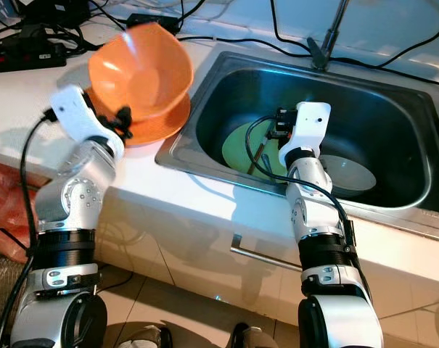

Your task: Kitchen organization

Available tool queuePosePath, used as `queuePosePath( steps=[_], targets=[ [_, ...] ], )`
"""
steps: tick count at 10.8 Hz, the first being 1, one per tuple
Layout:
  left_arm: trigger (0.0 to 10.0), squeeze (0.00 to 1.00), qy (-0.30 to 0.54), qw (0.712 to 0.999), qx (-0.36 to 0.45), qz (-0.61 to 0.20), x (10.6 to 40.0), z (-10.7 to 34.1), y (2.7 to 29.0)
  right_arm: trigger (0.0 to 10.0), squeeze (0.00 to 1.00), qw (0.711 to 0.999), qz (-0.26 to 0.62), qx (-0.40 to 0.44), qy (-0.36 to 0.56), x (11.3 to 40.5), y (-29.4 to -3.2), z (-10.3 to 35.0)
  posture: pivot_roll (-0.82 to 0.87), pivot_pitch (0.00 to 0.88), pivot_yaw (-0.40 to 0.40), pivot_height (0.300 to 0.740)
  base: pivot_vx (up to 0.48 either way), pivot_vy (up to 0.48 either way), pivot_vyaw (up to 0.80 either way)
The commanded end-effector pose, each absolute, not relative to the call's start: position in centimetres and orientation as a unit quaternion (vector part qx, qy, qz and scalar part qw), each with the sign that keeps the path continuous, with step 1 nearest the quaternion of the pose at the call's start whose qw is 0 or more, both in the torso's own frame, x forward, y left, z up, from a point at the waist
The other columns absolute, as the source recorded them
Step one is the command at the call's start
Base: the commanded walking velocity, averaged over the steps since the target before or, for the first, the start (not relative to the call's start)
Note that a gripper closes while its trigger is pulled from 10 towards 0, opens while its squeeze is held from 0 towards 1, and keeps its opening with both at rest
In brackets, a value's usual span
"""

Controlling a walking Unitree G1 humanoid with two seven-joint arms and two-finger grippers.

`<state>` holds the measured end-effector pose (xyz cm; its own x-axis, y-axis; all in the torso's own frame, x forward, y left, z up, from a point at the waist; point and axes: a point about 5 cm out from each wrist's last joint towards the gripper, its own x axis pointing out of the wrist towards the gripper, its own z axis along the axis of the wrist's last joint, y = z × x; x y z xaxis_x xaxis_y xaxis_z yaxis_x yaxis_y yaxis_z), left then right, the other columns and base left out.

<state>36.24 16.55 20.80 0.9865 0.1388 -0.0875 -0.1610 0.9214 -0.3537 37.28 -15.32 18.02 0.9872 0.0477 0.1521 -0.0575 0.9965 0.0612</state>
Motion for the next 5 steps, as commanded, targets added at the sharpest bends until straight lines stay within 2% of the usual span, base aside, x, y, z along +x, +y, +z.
queuePosePath(
  steps=[1, 3, 4, 5],
  targets=[
    [10.0, 0.0, 0.054, 0.976, -0.195, 0.078, 36.42, 20.24, 16.15, 10.0, 0.0, 0.996, 0.029, 0.028, -0.082, 37.29, -15.43, 18.26, 0.03, 0.118, -0.035, 0.74, 0.0, 0.0, 0.0],
    [10.0, 0.0, 0.052, 0.974, -0.208, 0.077, 36.66, 20.34, 15.87, 10.0, 0.0, 0.996, 0.027, 0.027, -0.082, 37.25, -15.5, 18.24, 0.03, 0.118, -0.034, 0.74, 0.0, 0.0, 0.0],
    [9.6, 0.0, 0.046, 0.972, -0.216, 0.078, 36.75, 20.55, 15.78, 10.0, 0.0, 0.996, 0.027, 0.027, -0.081, 37.23, -15.53, 18.21, 0.03, 0.118, -0.035, 0.74, 0.0, 0.0, 0.0],
    [0.3, 0.0, 0.041, 0.971, -0.224, 0.078, 36.84, 20.76, 15.68, 10.0, 0.0, 0.996, 0.027, 0.027, -0.081, 37.24, -15.51, 18.22, 0.03, 0.117, -0.035, 0.74, 0.0, 0.0, 0.0]
  ],
)
